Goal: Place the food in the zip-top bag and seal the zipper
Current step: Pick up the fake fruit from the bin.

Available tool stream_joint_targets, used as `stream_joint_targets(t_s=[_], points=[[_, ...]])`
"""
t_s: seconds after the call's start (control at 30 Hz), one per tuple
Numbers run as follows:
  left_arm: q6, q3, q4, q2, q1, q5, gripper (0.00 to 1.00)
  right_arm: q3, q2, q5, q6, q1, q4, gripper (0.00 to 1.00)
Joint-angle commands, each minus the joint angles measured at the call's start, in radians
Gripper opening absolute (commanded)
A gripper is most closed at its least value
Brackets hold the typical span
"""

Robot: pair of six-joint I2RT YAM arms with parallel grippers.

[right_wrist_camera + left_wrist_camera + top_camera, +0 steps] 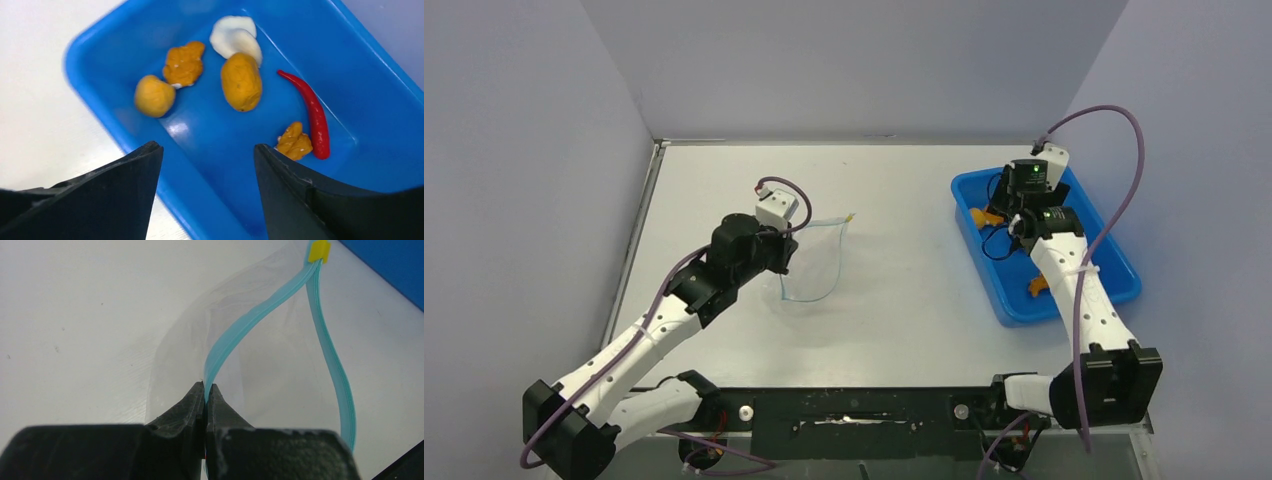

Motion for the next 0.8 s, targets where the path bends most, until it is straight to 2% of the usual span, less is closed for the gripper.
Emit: stream_joint_targets(t_s=[0.0,0.13,0.3,0.47,0.6,0.77], points=[[0.021,-0.016,0.037,-0.070,0.004,0.007,0.00,0.032,0.090,0.030,-0.057,-0.078,0.083,0.68],[0.023,-0.025,0.040,-0.104,0.005,-0.014,0.00,-0.008,0.177,0.023,-0.099,-0.155,0.182,0.75],[0.029,-0.024,0.030,-0.106,0.008,-0.027,0.00,-0.003,0.300,-0.150,-0.129,-0.266,0.261,0.79],[0.031,-0.023,0.025,-0.103,0.011,-0.022,0.00,0.063,0.414,-0.233,-0.144,-0.301,0.270,0.81],[0.031,-0.023,0.025,-0.104,0.011,-0.028,0.00,0.082,0.493,-0.239,-0.144,-0.316,0.288,0.84],[0.031,-0.027,0.031,-0.105,0.014,-0.020,0.00,0.115,0.563,-0.170,-0.151,-0.324,0.264,0.81]])
